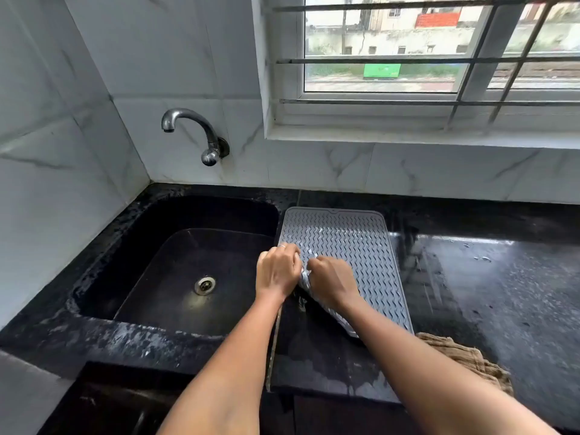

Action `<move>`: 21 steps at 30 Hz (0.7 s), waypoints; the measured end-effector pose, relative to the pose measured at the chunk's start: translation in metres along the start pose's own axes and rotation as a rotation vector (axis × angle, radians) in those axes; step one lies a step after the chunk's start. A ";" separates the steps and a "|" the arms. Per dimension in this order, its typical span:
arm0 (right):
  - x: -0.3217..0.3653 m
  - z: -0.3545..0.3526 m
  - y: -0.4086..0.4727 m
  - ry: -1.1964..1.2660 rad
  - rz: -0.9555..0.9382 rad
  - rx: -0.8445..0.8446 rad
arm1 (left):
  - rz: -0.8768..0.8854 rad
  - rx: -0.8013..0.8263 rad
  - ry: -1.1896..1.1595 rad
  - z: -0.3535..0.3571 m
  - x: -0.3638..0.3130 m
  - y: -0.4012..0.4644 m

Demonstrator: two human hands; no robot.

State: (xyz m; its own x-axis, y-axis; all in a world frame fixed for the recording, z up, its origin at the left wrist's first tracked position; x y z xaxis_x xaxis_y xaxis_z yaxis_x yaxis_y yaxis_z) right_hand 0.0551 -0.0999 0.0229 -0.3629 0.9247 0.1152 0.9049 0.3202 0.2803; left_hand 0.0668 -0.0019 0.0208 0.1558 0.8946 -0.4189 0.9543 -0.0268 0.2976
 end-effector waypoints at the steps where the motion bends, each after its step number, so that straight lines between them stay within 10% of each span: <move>1: -0.001 0.005 -0.002 -0.009 -0.004 0.020 | -0.081 0.001 -0.051 0.001 0.009 0.002; 13: -0.001 0.055 -0.021 0.023 -0.111 0.031 | -0.709 0.274 -0.248 0.062 0.078 0.008; 21: -0.075 0.024 0.005 0.534 0.586 -0.056 | -0.613 0.299 -1.119 0.056 0.036 0.030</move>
State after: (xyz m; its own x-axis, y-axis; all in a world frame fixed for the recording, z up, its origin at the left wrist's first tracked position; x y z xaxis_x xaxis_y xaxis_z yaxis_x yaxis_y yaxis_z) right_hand 0.0925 -0.1627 -0.0075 0.0985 0.7112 0.6961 0.9741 -0.2118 0.0785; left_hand 0.1149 0.0046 -0.0334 -0.3328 -0.0522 -0.9416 0.9422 0.0224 -0.3342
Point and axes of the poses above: each hand's wrist, its own y-axis towards the middle knuckle, its own z-axis out of the palm, x = y × z, the point moved 7 cm from there along y, towards the middle knuckle, and after that the axes turned 8 degrees about -y, right-handed, at the moved point
